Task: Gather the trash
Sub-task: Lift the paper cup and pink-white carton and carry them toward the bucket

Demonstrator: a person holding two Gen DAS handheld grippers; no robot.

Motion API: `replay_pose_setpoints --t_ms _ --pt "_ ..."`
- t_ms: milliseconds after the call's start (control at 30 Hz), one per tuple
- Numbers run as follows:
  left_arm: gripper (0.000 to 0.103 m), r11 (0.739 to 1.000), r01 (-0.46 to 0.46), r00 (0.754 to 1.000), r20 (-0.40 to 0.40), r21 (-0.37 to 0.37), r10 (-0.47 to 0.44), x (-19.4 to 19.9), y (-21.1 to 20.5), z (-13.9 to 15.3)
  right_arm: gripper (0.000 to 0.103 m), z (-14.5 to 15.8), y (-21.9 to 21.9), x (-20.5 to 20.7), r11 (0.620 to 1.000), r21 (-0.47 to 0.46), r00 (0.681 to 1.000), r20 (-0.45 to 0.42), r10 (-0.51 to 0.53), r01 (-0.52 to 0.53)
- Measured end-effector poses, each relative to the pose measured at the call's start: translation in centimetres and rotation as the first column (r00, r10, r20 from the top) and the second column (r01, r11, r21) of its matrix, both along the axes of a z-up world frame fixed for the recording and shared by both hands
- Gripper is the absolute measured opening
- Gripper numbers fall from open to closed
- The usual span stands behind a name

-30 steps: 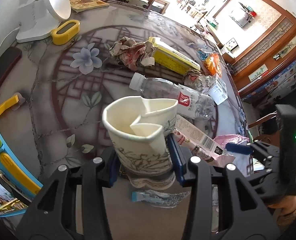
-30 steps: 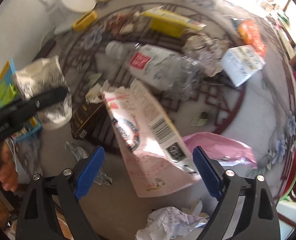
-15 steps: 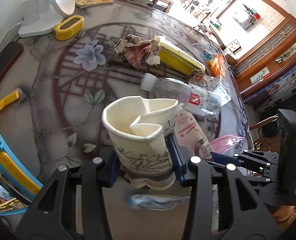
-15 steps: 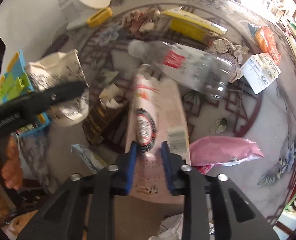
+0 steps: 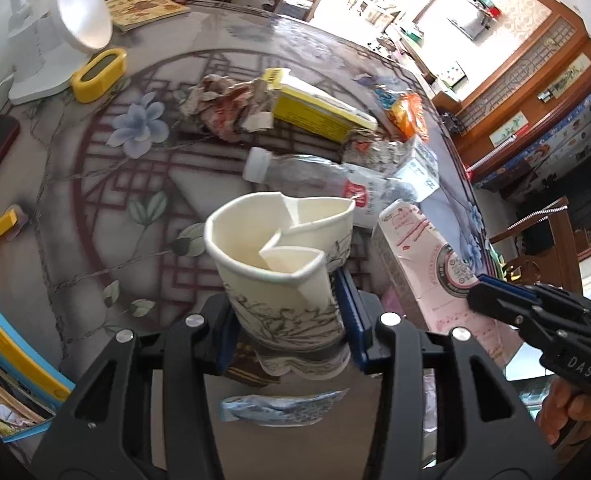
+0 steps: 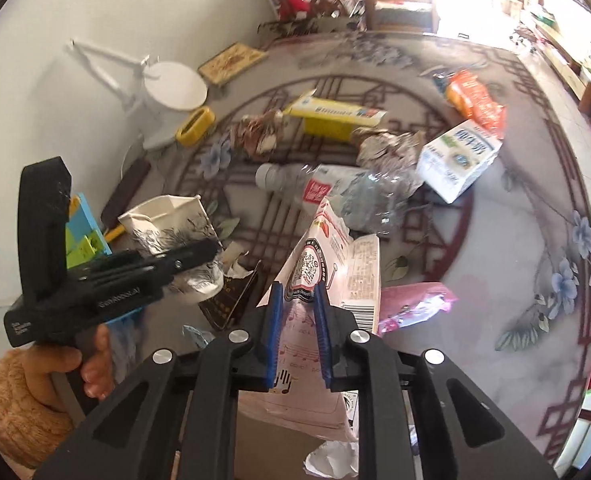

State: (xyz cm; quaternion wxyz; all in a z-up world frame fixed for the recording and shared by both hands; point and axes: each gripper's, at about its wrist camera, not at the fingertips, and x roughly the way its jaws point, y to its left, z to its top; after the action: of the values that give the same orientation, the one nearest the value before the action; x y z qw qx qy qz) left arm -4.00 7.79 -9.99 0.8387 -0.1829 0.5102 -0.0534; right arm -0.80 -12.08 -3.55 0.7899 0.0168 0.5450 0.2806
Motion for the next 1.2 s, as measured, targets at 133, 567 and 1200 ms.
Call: replay_pose_setpoints --t_ms 133,567,1200 --pt "0.042 1.000 0.024 1.000 0.012 -0.004 -0.024 0.4 -1.2 0.5 0.016 0.4 -1.5 0.1 0.999 0.015 0.999 0.009 -0.045 0.045" --pt "0.042 0.996 0.087 0.996 0.040 -0.037 -0.085 2.2 -5.4 2.3 0.016 1.6 -6.4 0.3 0.987 0.049 0.987 0.029 -0.157 0.155" --pt "0.042 0.994 0.107 0.994 0.019 -0.023 -0.107 3.4 -9.7 2.1 0.016 1.2 -10.9 1.1 0.982 0.057 0.983 0.015 -0.184 0.183"
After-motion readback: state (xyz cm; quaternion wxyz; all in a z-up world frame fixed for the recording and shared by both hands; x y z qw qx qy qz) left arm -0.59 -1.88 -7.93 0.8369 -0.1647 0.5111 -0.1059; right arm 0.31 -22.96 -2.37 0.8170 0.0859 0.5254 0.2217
